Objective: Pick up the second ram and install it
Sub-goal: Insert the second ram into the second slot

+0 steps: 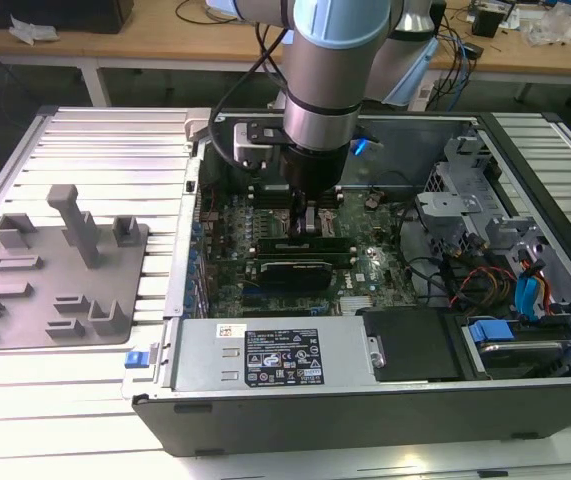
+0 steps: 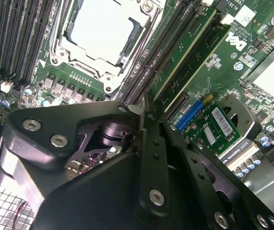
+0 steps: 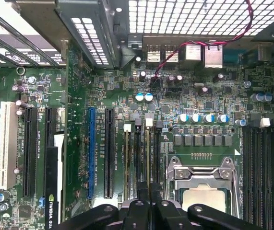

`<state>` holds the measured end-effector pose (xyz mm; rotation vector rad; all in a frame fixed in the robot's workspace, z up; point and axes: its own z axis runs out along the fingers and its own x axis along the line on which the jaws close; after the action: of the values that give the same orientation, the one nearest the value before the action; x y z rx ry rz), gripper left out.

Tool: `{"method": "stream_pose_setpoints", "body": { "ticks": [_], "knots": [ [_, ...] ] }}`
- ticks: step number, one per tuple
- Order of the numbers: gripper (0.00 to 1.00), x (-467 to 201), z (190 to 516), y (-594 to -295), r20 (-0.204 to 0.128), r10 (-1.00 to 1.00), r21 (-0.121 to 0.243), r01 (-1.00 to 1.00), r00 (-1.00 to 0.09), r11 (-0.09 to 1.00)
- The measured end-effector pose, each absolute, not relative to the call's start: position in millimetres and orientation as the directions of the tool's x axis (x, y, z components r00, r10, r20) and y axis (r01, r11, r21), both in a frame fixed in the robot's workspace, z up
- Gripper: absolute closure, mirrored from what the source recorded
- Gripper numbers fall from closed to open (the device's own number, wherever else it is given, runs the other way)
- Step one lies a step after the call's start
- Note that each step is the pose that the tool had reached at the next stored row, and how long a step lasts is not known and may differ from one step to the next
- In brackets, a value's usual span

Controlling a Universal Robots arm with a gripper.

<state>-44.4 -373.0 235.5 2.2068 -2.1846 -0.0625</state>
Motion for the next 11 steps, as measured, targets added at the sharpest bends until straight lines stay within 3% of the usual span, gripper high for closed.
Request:
{"method": "stream_pose_setpoints", "body": {
  "ticks": [11],
  "knots": [
    [0.91,-44.4,233.3,-373.0,-0.003,-1.0,0.054,-0.999,0.01,-0.01]
  ]
}}
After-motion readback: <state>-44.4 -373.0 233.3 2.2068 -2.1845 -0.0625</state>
